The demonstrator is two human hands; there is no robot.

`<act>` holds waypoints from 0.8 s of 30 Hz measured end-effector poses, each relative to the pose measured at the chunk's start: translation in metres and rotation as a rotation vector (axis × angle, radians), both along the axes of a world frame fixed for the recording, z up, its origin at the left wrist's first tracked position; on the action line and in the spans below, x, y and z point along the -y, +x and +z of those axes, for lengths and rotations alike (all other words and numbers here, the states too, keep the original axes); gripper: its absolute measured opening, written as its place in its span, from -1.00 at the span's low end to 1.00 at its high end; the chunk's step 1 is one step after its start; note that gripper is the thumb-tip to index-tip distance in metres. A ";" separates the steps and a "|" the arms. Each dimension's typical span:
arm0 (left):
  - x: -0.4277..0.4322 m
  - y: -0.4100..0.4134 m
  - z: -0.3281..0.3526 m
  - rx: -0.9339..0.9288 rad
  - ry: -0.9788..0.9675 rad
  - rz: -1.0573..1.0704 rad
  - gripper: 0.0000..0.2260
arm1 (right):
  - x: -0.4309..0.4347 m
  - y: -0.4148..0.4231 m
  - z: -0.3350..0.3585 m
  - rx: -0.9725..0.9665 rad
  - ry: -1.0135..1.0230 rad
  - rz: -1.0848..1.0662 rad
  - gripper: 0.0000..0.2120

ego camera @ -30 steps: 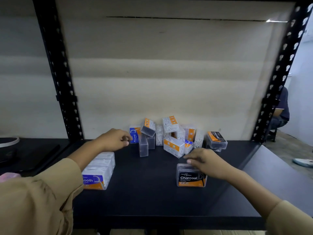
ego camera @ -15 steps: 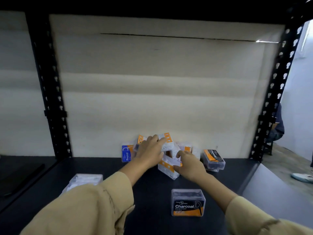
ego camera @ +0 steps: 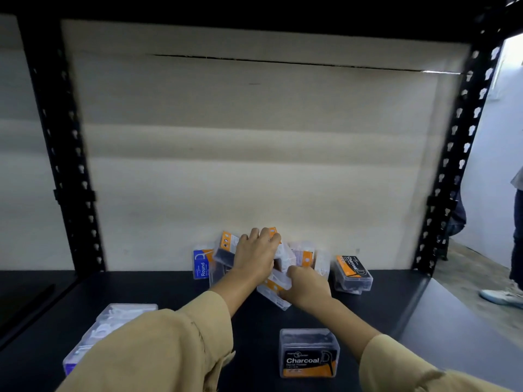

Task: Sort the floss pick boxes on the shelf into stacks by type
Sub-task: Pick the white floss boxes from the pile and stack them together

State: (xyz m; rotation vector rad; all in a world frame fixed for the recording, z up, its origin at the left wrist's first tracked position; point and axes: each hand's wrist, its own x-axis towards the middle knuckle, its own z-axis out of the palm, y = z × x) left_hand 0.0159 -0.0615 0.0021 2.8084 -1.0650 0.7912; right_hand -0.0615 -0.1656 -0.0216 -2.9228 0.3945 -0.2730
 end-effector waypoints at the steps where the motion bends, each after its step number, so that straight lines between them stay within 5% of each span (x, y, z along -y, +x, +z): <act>1: -0.001 0.000 0.000 0.000 -0.010 -0.008 -0.63 | 0.001 -0.001 0.000 -0.001 0.001 0.001 -0.73; 3: -0.003 -0.001 -0.001 -0.005 -0.045 -0.027 -0.63 | 0.002 -0.004 0.000 -0.018 0.002 0.006 -0.65; 6: -0.013 -0.004 -0.002 -0.002 -0.136 -0.053 -0.57 | 0.005 -0.011 0.000 -0.025 0.035 0.016 -0.78; 11: -0.037 -0.015 0.004 -0.121 -0.454 -0.038 -0.62 | 0.019 -0.028 0.004 -0.062 0.085 0.029 -0.63; 17: -0.065 -0.036 -0.006 -0.530 -0.901 -0.045 -0.75 | 0.038 -0.046 0.008 -0.127 0.134 0.067 -0.55; 24: -0.090 -0.050 -0.041 -0.830 -0.927 -0.056 -0.76 | 0.055 -0.069 0.012 -0.156 0.148 0.103 -0.68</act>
